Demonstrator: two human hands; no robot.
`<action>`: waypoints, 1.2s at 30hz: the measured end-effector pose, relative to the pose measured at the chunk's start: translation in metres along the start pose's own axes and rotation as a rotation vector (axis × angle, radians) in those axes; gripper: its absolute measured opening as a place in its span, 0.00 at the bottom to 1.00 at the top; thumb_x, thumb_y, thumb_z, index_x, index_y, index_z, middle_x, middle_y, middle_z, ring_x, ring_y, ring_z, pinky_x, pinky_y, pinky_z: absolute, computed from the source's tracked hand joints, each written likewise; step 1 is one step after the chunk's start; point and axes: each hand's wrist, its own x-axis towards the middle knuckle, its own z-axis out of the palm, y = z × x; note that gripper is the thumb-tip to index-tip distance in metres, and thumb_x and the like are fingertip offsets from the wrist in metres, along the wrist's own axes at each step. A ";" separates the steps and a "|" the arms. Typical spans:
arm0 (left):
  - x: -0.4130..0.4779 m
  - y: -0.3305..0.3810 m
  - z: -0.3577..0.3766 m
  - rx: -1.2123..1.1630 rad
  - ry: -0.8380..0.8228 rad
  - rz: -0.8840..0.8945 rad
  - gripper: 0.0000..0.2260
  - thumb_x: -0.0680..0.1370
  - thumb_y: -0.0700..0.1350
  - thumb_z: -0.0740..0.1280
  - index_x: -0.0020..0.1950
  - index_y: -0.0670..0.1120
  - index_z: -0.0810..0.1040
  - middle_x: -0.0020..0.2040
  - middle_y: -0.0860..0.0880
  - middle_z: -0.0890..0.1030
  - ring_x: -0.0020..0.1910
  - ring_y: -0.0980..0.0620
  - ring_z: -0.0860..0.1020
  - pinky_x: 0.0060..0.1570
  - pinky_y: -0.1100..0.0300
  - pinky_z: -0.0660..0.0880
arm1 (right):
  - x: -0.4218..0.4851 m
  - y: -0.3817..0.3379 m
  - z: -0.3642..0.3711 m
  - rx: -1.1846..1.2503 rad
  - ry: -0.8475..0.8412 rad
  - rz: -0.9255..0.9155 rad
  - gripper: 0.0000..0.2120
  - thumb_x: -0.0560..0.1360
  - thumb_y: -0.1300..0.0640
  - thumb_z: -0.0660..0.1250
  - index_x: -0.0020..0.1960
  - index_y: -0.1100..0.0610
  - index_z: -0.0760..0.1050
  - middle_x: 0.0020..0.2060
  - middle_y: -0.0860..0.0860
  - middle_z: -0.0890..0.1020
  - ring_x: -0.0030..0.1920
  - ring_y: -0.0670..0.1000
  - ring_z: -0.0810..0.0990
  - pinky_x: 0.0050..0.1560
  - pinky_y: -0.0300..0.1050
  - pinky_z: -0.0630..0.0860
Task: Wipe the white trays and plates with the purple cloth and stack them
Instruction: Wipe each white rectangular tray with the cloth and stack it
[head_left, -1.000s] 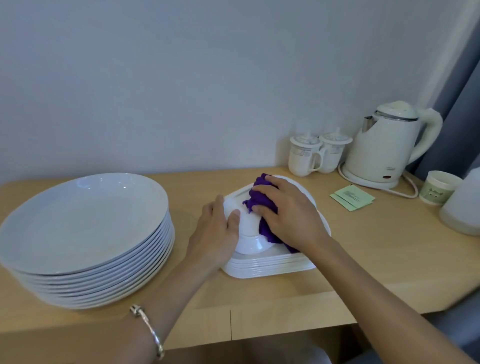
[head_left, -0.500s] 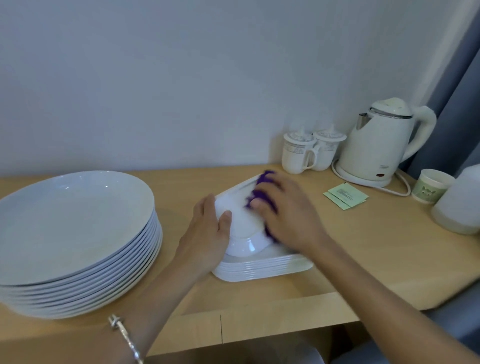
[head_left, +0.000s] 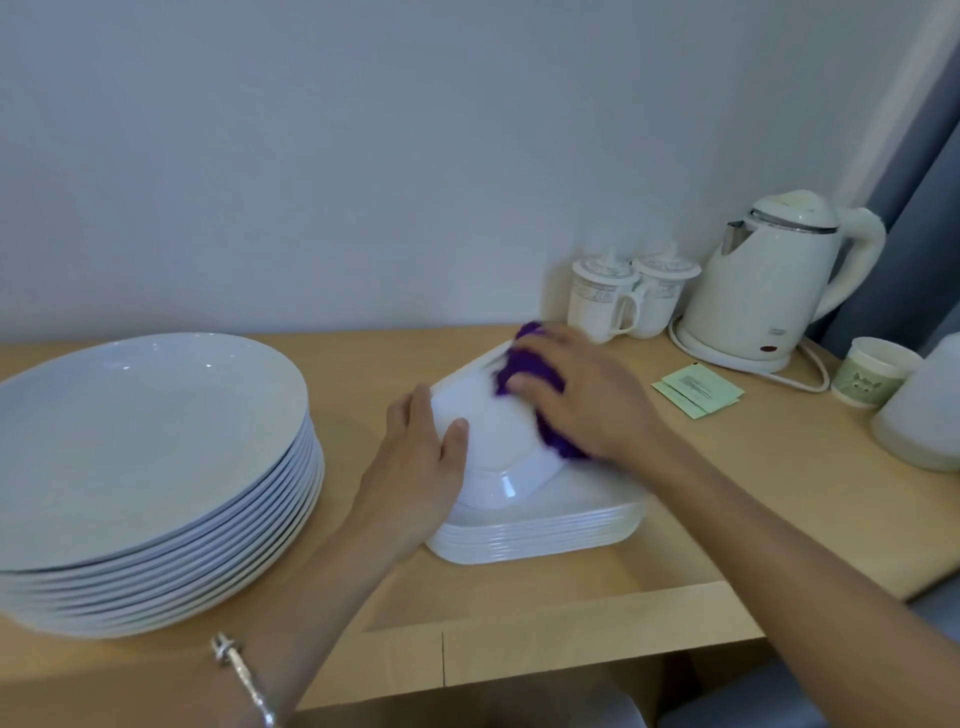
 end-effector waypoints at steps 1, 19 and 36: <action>0.000 0.000 0.000 -0.001 0.003 -0.002 0.26 0.82 0.52 0.52 0.78 0.47 0.49 0.76 0.50 0.53 0.68 0.48 0.68 0.57 0.61 0.63 | 0.013 0.012 -0.004 0.005 0.021 0.162 0.20 0.78 0.42 0.60 0.67 0.47 0.70 0.66 0.49 0.71 0.62 0.52 0.72 0.56 0.41 0.65; -0.001 0.001 0.001 0.052 0.007 0.035 0.21 0.82 0.52 0.52 0.73 0.48 0.60 0.72 0.48 0.62 0.65 0.48 0.69 0.58 0.56 0.67 | 0.041 -0.040 0.016 -0.020 -0.318 -0.039 0.16 0.77 0.39 0.57 0.58 0.43 0.75 0.56 0.49 0.78 0.56 0.53 0.76 0.57 0.50 0.72; -0.002 0.003 0.002 0.154 0.025 0.019 0.19 0.82 0.52 0.50 0.72 0.48 0.61 0.72 0.49 0.62 0.65 0.46 0.70 0.58 0.53 0.69 | 0.001 0.002 -0.016 -0.044 -0.039 0.198 0.17 0.78 0.40 0.58 0.63 0.43 0.73 0.62 0.45 0.75 0.59 0.50 0.75 0.54 0.44 0.68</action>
